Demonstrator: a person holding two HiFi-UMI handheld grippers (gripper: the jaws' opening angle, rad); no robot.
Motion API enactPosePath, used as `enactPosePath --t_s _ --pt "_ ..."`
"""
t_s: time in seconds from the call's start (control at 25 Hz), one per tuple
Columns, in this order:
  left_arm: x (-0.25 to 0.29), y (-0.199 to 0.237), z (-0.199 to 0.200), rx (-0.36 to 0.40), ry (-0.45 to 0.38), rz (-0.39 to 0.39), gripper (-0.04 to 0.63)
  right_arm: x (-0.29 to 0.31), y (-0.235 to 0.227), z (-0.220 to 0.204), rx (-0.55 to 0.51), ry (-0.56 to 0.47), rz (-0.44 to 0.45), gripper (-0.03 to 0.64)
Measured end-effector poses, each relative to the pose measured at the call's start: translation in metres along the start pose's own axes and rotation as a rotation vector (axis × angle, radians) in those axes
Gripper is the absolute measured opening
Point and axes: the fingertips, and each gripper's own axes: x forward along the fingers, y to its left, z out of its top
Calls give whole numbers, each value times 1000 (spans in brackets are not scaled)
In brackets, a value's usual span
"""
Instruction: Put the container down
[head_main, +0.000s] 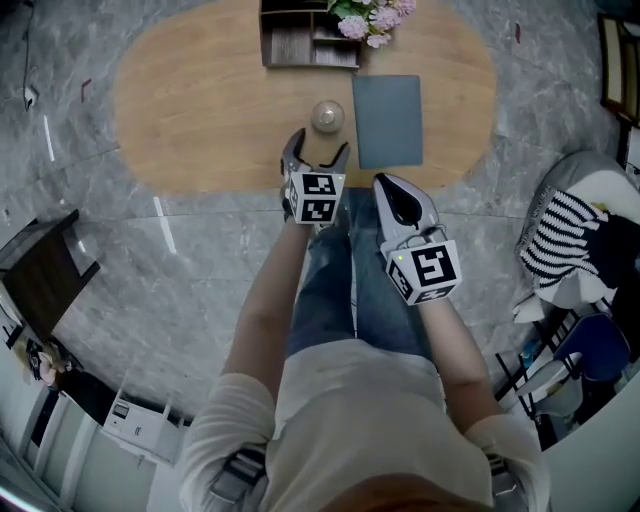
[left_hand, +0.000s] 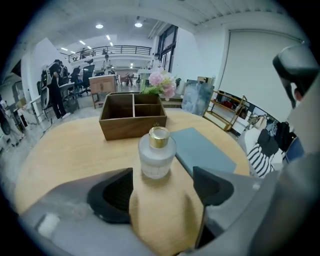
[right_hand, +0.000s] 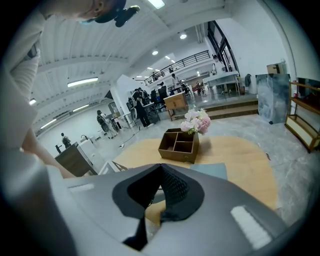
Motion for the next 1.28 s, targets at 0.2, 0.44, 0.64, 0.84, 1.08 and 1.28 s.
enactPosePath --t_s 0.2,0.44,0.64,0.84,1.08,1.28 --pt "-52 -15 -6 -21 -16 -42 382 -22 32 0 -6 -29 -4 -2" --pt "-130 -25 -3 -68 -95 -52 156 -55 69 -4 -13 -54 -14 -2" --pt "-191 -33 11 -95 -155 -37 11 -89 95 -6 -33 -79 -26 -2" --pt "-244 -45 26 -125 -194 -62 2 -124 115 -2 -57 -102 -32 -2" --pt "-307 -59 37 -140 -229 -94 2 -166 136 1 -59 -133 -46 -2" --pt "-348 -78 45 -110 -257 -141 2 -194 152 3 -61 -152 -43 -2"
